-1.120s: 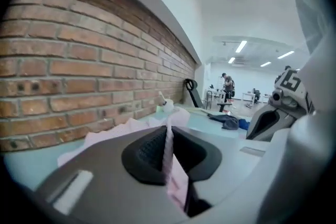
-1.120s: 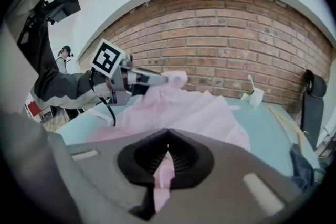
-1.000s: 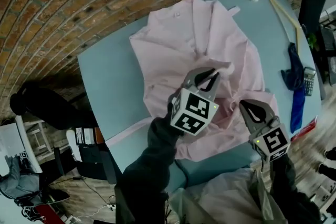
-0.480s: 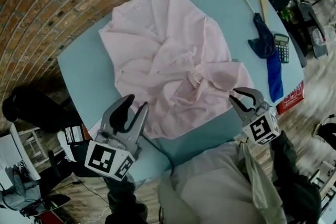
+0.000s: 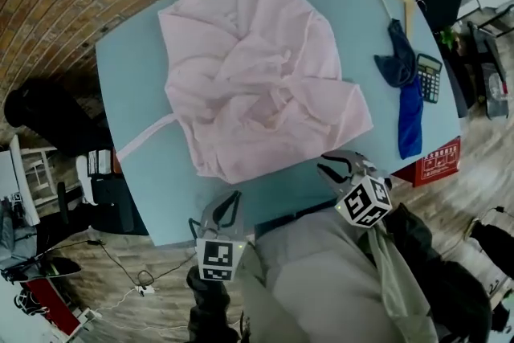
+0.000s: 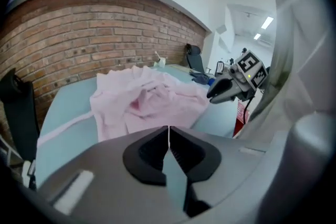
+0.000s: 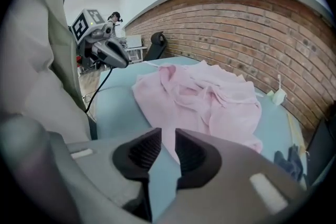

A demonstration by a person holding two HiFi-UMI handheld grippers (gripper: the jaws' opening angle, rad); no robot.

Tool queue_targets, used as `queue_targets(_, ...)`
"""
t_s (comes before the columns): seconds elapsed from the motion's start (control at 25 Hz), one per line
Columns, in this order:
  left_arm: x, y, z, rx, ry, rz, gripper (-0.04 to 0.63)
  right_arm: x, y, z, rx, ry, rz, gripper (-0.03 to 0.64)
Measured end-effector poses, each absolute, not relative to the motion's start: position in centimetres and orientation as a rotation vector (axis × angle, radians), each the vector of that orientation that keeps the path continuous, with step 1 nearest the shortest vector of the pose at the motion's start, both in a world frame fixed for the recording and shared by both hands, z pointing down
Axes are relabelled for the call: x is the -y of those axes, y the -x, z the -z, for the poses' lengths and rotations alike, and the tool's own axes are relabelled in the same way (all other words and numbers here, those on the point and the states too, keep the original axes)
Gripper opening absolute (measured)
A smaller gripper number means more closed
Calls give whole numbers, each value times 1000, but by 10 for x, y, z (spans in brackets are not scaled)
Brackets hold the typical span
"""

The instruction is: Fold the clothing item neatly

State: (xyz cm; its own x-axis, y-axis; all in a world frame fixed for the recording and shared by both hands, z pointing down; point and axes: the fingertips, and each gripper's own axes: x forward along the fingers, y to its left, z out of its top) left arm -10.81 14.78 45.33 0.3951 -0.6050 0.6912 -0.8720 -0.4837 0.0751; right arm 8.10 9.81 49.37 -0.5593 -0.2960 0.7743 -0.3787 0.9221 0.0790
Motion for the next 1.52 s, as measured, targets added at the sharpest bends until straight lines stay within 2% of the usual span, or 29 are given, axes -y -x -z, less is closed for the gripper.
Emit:
queue_targets(0.12, -190, 107, -483, 1286, -2205, -907, 18, -101, -102, -499, 2190, -476, -22, 84)
queue_targets(0.24, -179, 105, -502, 1440, -2248, -1008, 29, -97, -123, -512, 2140, -474, 92, 84)
queue_targets(0.28, -171, 102, -510, 1462, -2259, -1035, 46, -96, -128, -518, 2113, -458, 119, 88)
queue_targets(0.36, -157, 92, -528, 1442, -2305, -1137, 133, -94, -136, -534, 2070, -414, 138, 146)
queue_targets(0.4, -152, 87, -535, 1424, -2337, -1185, 149, -93, -139, -541, 2057, -396, 139, 174)
queue_targets(0.48, -141, 83, -543, 1407, -2384, -1217, 179, -87, -141, -553, 2041, -369, 161, 177)
queue_targets(0.56, -128, 84, -550, 1370, -2405, -1221, 253, -81, -139, -563, 2023, -336, 185, 177)
queue_targets(0.8, -109, 88, -558, 1303, -2468, -1211, 296, -70, -130, -569, 2022, -285, 136, 176)
queue_targets(0.88, -111, 85, -558, 1276, -2497, -1188, 280, -69, -127, -570, 2010, -246, 151, 153)
queue_targets(0.92, -114, 81, -559, 1265, -2516, -1187, 240, -70, -127, -571, 2004, -228, 149, 148)
queue_targets(1.0, -121, 76, -563, 1285, -2564, -1273, 131, -74, -126, -571, 2009, -225, 143, 93)
queue_targets(1.04, -122, 75, -566, 1312, -2579, -1344, 32, -75, -126, -570, 2010, -241, 150, 31)
queue_targets(1.12, -121, 75, -568, 1339, -2565, -1372, 29, -76, -127, -568, 2005, -274, 169, 20)
queue_targets(1.52, -174, 68, -522, 1210, -2501, -1146, 28, -130, -136, -524, 2036, -202, 116, 18)
